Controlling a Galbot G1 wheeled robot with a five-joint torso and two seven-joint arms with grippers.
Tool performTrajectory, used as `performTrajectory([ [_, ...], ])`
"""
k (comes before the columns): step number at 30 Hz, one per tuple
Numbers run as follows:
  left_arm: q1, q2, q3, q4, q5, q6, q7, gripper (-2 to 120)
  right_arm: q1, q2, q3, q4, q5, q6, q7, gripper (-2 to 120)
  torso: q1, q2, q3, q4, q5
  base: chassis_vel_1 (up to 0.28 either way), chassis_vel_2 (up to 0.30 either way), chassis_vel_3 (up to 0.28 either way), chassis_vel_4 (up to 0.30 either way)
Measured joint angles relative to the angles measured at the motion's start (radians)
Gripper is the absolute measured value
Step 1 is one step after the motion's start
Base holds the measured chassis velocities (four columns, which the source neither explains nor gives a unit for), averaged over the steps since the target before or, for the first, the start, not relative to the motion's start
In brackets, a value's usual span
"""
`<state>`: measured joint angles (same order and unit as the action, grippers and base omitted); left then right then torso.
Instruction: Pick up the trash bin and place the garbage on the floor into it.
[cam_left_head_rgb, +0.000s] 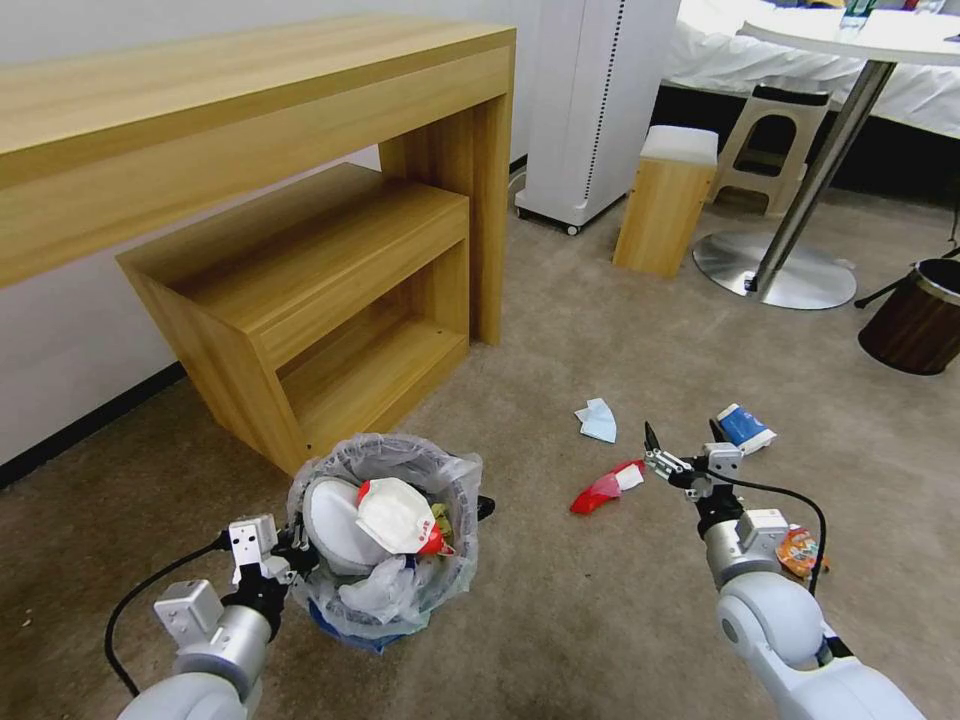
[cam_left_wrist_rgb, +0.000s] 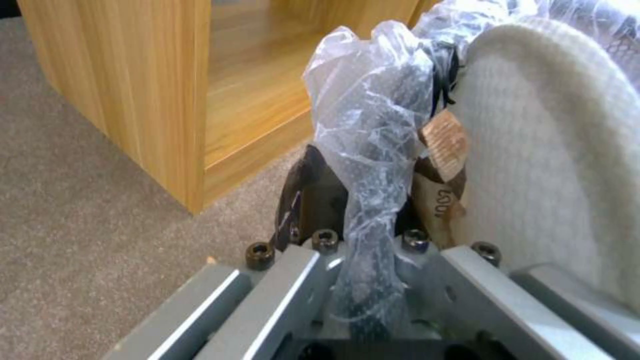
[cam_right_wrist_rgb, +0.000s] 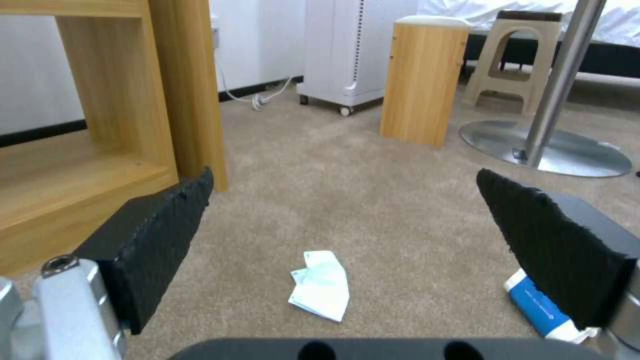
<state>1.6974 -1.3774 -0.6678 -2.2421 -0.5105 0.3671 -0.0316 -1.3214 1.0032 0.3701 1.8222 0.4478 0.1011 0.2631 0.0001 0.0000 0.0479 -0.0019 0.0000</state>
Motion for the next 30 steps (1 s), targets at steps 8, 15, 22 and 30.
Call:
performTrajectory([
  [8, 0.004, -0.011, 0.002, -0.001, 0.017, 0.001, 0.006, 1, -0.003, -0.002, 0.000, 0.000, 0.001, 0.000, 0.000, 100, 0.000, 0.000, 0.000, 0.0000, 0.0000, 0.000, 0.000, 0.000, 0.000],
  [15, 0.006, -0.016, 0.001, -0.003, 0.019, 0.004, 0.006, 1, -0.001, -0.001, -0.003, -0.002, -0.002, 0.001, -0.002, 100, 0.000, 0.000, 0.000, 0.0000, 0.0000, 0.000, 0.000, 0.000, 0.000],
  [22, 0.006, -0.018, 0.001, -0.004, 0.019, 0.006, 0.006, 1, 0.003, -0.002, -0.005, -0.003, -0.001, 0.001, -0.002, 100, 0.000, 0.000, 0.000, -0.0001, 0.0000, 0.000, 0.000, 0.000, 0.000],
  [30, 0.004, -0.019, 0.001, -0.004, 0.018, 0.006, 0.006, 1, 0.004, 0.000, -0.009, -0.005, -0.001, 0.002, -0.004, 100, 0.000, 0.000, 0.000, -0.0001, 0.0000, -0.002, -0.006, -0.005, -0.006],
])
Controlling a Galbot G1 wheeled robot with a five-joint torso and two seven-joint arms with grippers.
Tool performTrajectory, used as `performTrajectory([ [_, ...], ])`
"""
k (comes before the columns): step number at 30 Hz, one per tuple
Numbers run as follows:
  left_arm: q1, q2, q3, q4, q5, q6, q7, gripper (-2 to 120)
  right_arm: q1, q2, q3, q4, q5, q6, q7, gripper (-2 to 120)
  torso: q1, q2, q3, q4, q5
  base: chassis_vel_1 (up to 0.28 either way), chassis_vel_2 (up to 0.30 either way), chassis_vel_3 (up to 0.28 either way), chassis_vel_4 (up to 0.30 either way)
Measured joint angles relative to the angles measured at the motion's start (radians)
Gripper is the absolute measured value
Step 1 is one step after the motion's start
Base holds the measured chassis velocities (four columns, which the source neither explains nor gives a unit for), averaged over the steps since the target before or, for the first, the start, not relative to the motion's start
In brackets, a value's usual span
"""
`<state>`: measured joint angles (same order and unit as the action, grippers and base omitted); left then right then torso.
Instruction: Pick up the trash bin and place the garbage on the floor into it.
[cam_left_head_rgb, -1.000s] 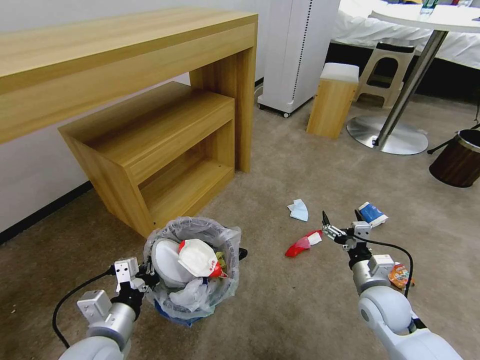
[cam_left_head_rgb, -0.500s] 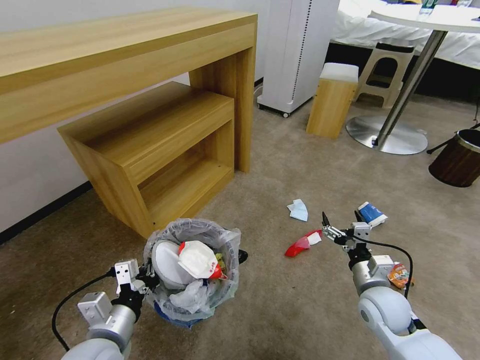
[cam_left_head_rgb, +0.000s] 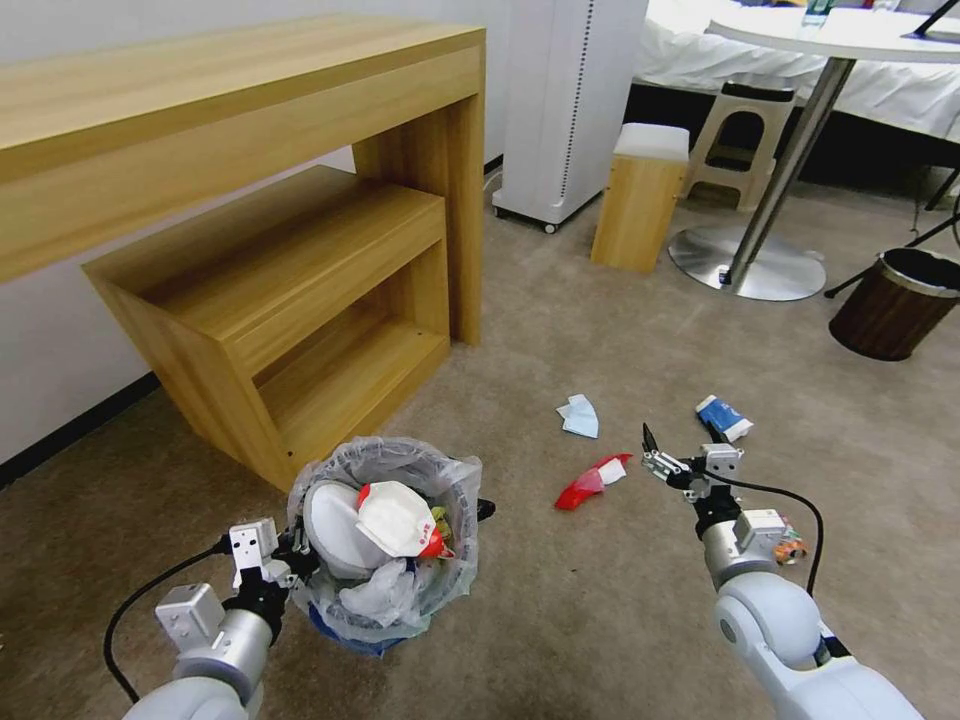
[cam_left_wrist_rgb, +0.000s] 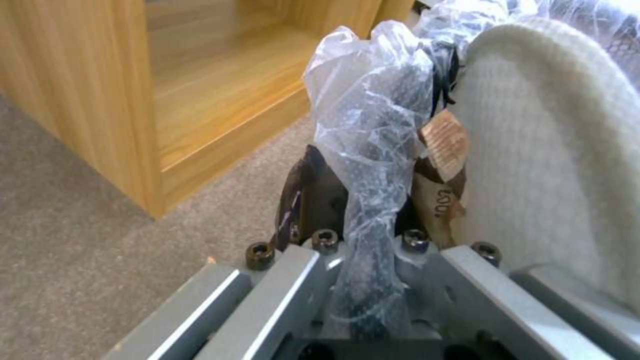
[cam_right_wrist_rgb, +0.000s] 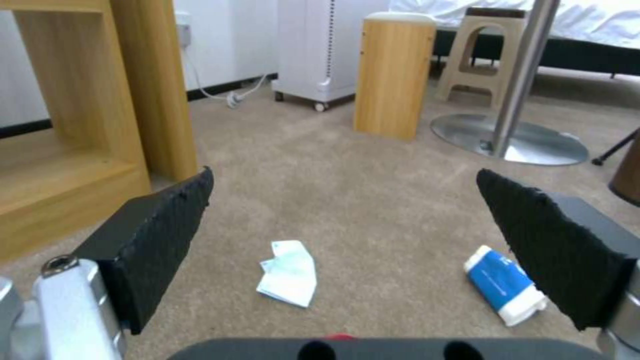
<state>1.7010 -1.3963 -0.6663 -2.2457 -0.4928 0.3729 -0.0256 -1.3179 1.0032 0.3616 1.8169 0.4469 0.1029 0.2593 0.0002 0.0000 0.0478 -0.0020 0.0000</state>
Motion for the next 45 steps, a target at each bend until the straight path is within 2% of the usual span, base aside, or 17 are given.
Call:
performTrajectory([
  [45, 0.005, -0.001, -0.003, -0.018, -0.011, -0.008, -0.016, 1, -0.026, -0.002, 0.016, 0.016, -0.010, 0.006, 0.000, 100, 0.000, 0.000, 0.000, 0.0000, 0.0000, -0.001, -0.002, -0.002, -0.002],
])
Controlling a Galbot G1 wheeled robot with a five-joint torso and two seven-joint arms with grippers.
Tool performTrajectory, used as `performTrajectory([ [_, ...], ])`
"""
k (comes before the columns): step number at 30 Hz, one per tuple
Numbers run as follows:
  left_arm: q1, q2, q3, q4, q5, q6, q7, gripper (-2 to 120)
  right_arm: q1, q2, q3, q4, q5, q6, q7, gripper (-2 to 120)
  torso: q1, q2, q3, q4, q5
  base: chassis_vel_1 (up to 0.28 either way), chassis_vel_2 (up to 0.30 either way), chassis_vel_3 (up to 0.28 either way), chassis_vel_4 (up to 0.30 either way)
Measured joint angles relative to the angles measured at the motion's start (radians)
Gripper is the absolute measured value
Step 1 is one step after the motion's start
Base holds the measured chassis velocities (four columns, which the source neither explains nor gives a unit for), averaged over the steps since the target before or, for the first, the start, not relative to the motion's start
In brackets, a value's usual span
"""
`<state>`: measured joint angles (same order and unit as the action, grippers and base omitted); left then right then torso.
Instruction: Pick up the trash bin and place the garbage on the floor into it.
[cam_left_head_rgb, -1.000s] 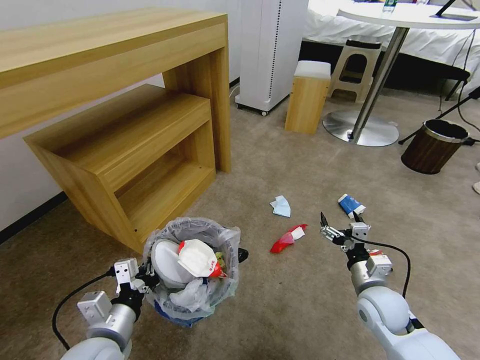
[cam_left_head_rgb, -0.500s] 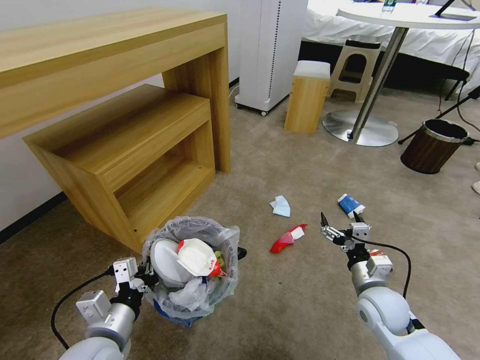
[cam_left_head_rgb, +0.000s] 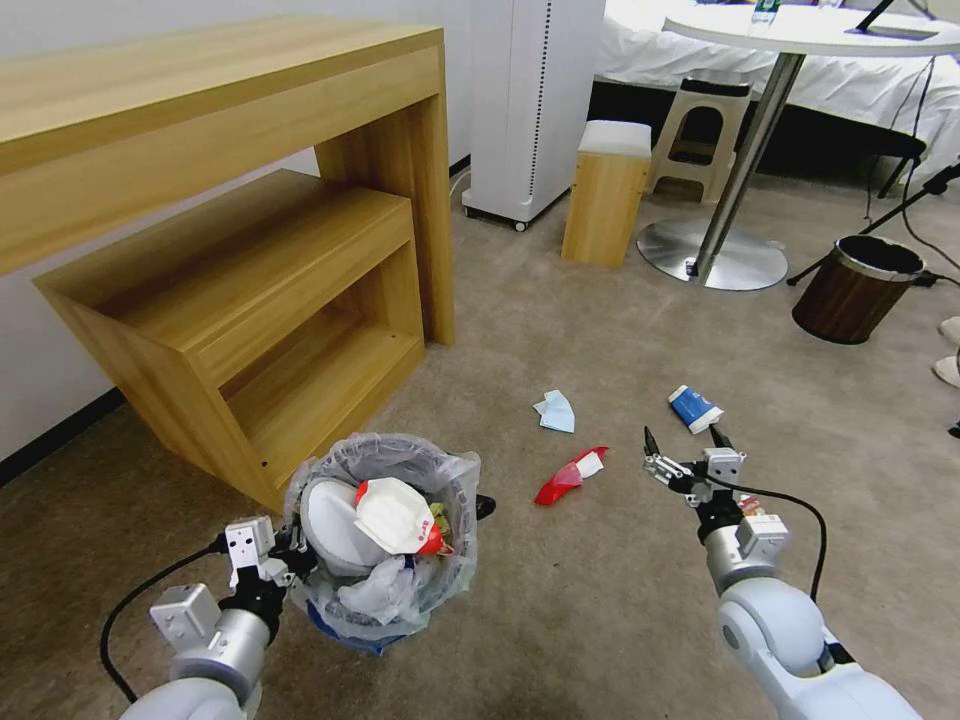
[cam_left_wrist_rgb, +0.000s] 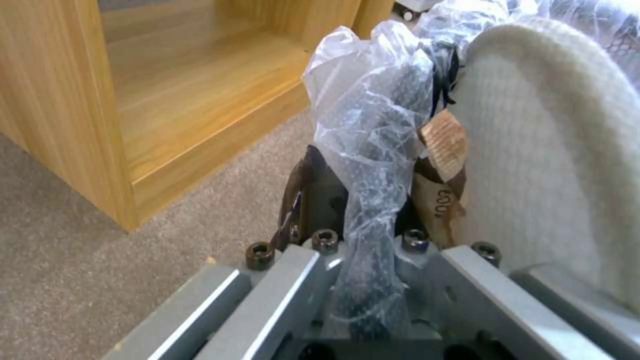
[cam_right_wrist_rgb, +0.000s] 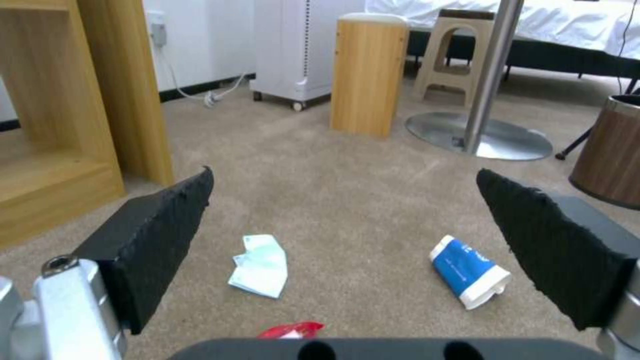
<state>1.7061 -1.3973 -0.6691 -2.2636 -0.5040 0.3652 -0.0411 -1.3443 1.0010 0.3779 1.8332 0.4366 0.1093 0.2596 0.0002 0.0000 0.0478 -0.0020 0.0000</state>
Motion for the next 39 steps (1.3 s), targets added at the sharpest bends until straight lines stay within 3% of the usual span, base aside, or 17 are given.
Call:
performTrajectory([
  [9, -0.007, 0.002, -0.033, -0.004, -0.020, -0.003, -0.021, 1, -0.004, 0.000, 0.002, -0.001, -0.009, 0.002, 0.000, 100, 0.000, 0.000, 0.000, 0.0000, 0.0000, 0.000, 0.000, 0.000, 0.000],
  [15, -0.014, 0.001, -0.053, -0.008, -0.040, 0.040, -0.062, 1, -0.006, -0.001, 0.003, 0.000, -0.008, 0.002, 0.001, 100, 0.000, 0.000, 0.000, 0.0001, -0.0001, 0.000, 0.000, 0.000, 0.000],
  [18, -0.023, 0.008, -0.071, -0.013, -0.068, 0.074, -0.102, 1, -0.012, -0.004, 0.005, 0.000, -0.008, 0.001, 0.001, 100, 0.000, 0.000, 0.000, 0.0000, -0.0001, 0.000, 0.000, 0.000, 0.000],
  [20, -0.026, 0.016, -0.085, -0.028, -0.114, 0.120, -0.160, 1, -0.015, -0.006, 0.007, 0.000, -0.008, 0.001, 0.001, 100, 0.000, 0.000, 0.000, 0.0001, -0.0001, 0.000, 0.000, 0.000, 0.000],
  [24, -0.028, 0.021, -0.099, -0.051, -0.153, 0.150, -0.192, 1, -0.015, -0.008, 0.008, 0.000, -0.008, 0.001, 0.001, 100, 0.000, 0.000, 0.000, 0.0000, 0.0000, 0.000, 0.000, 0.000, 0.000],
  [39, -0.027, 0.031, -0.111, -0.058, -0.174, 0.166, -0.204, 1, -0.008, -0.008, -0.002, 0.000, -0.009, -0.007, 0.001, 100, 0.000, 0.000, 0.000, 0.0001, 0.0000, 0.000, 0.000, 0.000, 0.000],
])
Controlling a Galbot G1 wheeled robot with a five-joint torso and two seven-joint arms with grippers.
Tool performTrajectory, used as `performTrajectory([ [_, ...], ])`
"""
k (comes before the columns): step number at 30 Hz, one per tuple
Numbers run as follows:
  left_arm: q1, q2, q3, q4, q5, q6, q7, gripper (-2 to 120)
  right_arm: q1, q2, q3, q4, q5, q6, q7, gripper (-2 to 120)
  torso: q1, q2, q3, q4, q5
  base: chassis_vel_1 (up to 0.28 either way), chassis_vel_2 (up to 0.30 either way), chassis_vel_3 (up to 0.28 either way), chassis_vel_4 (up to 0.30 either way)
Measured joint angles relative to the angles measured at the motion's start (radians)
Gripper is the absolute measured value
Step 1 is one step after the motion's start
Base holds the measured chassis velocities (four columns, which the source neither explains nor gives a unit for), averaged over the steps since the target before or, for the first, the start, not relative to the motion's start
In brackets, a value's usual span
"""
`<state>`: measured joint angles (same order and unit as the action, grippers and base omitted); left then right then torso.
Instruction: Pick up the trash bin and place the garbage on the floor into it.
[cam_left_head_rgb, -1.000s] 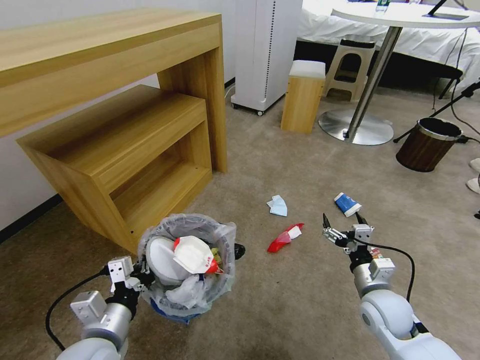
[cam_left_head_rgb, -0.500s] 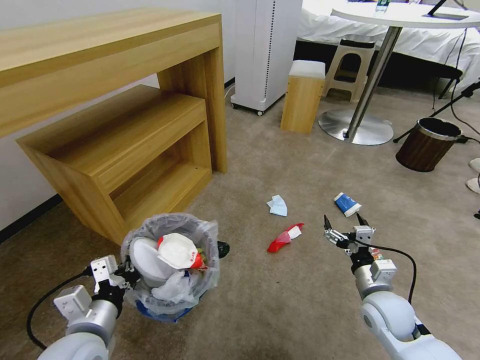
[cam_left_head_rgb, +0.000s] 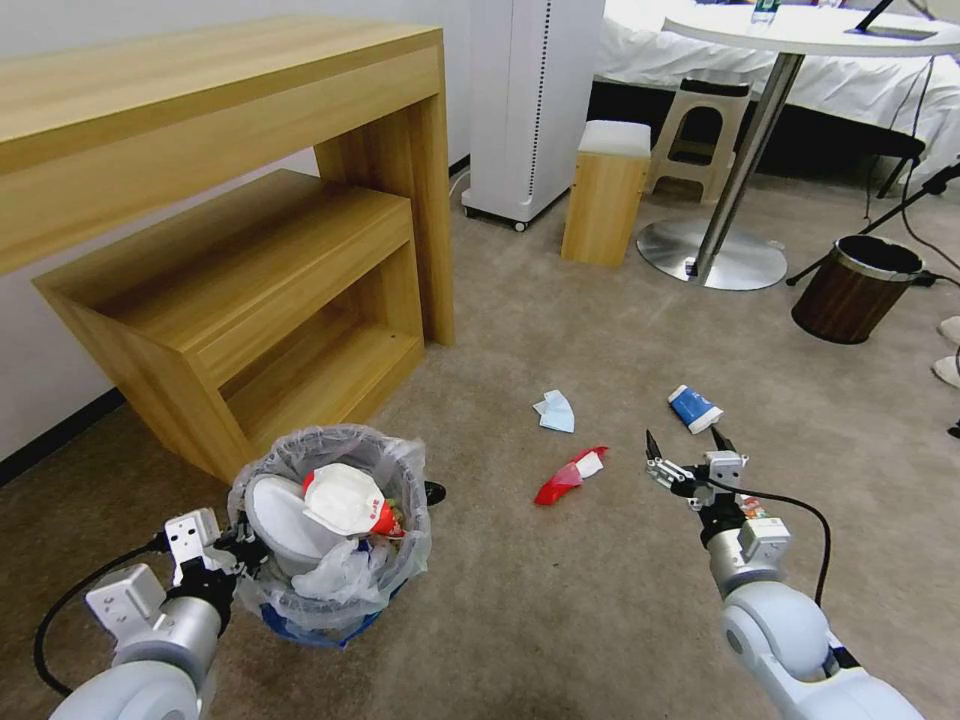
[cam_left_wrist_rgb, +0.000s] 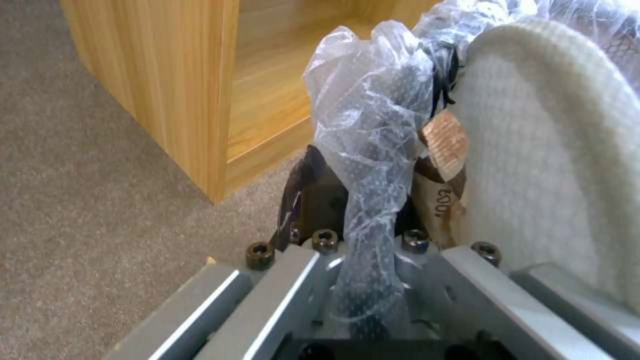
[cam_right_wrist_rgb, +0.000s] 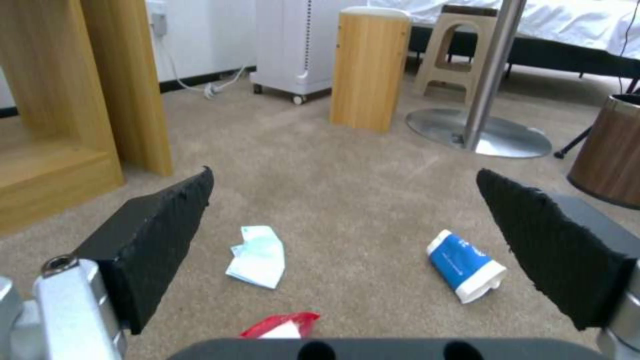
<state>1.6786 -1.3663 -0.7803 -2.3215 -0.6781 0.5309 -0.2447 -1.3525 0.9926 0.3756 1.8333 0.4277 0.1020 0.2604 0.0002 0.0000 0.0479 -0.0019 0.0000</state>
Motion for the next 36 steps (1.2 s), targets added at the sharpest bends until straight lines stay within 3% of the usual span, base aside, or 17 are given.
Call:
performTrajectory([
  [36, 0.037, 0.029, 0.004, -0.056, -0.061, 0.071, -0.034, 1, -0.034, -0.001, 0.038, 0.034, -0.006, -0.049, 0.016, 100, 0.000, 0.000, 0.000, 0.0000, 0.0000, 0.000, 0.000, 0.000, 0.000],
])
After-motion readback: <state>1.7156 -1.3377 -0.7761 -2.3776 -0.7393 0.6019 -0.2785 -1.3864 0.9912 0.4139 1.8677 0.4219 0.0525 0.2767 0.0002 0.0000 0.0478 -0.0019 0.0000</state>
